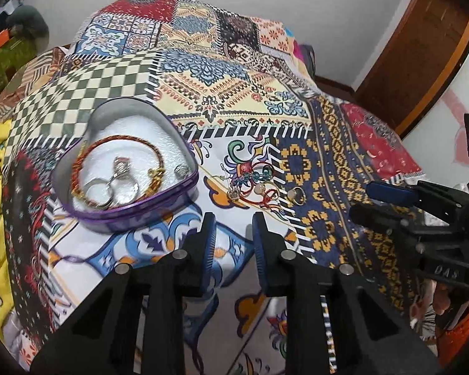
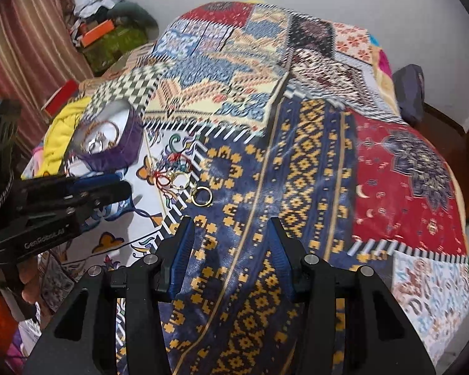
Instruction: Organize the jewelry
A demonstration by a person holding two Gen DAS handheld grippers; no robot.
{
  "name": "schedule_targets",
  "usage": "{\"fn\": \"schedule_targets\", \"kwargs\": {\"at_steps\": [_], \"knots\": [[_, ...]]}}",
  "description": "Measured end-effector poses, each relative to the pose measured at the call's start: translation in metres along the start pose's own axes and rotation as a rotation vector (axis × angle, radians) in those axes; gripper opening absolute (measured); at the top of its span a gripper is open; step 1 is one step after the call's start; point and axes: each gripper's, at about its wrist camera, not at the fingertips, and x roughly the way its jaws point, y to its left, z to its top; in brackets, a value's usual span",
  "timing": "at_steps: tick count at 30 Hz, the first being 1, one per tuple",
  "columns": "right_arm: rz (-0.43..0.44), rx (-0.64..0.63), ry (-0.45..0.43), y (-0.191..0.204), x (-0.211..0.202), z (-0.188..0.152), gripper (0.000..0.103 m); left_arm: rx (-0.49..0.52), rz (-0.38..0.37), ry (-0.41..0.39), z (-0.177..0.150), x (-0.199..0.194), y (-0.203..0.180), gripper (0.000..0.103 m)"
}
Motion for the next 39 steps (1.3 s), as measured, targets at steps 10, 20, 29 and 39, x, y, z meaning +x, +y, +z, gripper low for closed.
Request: {"fn": "schedule_targets", "kwargs": {"at_steps": [10, 20, 29, 39], "knots": [[0.038, -0.064, 0.066, 0.014, 0.034, 0.010, 0.044, 0.043, 0.007, 0.020, 0.015, 0.024, -0.005, 0.021], [0.029, -0.108, 0.055, 0.022, 0.046, 0.017, 0.027, 0.072, 0.034, 0.009, 0.017, 0.031, -0.003, 0.009], [0.063, -0.074, 0.028, 0.017, 0.042, 0.021, 0.017, 0.052, 0.022, -0.008, 0.009, 0.016, -0.002, 0.009], [0.080, -0.074, -0.063, 0.028, 0.004, 0.030, 0.017, 0.058, 0.030, -0.099, 0.010, -0.030, -0.007, 0.009]]}}
